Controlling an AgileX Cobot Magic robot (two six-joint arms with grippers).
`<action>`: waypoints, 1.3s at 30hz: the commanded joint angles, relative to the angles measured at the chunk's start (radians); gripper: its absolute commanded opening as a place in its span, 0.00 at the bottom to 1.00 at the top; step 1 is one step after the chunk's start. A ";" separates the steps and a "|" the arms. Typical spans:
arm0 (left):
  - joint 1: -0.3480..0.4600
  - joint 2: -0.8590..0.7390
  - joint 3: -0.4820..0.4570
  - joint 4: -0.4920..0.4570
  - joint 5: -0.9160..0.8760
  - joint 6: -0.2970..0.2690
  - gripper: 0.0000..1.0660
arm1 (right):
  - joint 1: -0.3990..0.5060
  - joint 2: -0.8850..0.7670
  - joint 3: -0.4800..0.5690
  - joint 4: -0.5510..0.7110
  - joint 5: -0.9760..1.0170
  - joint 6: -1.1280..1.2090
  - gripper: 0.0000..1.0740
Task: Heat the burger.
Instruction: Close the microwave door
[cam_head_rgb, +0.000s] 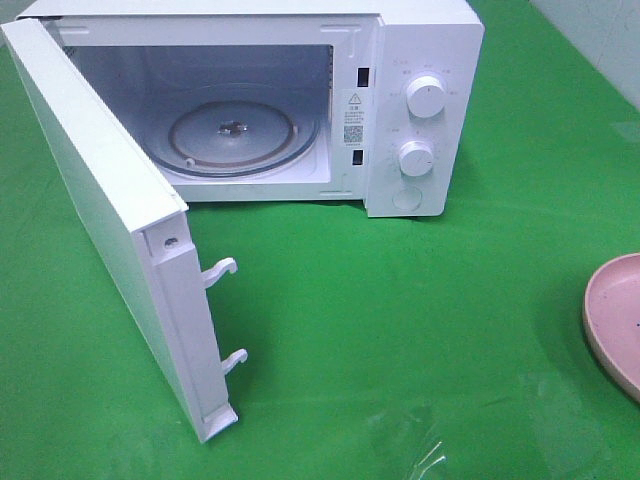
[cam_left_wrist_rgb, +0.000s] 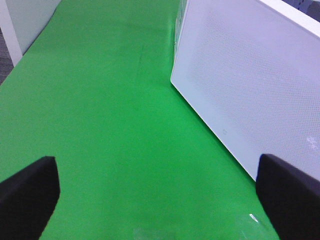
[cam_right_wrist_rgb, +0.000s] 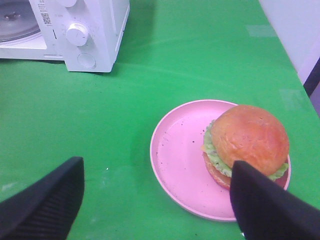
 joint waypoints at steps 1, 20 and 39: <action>0.002 -0.015 0.004 -0.006 -0.005 -0.001 0.95 | -0.007 -0.025 0.003 0.002 -0.012 -0.007 0.71; 0.002 -0.015 0.004 -0.006 -0.005 -0.001 0.95 | -0.007 -0.025 0.003 0.002 -0.012 -0.007 0.71; 0.002 -0.015 0.004 -0.010 -0.005 -0.001 0.95 | -0.007 -0.025 0.003 0.002 -0.012 -0.007 0.71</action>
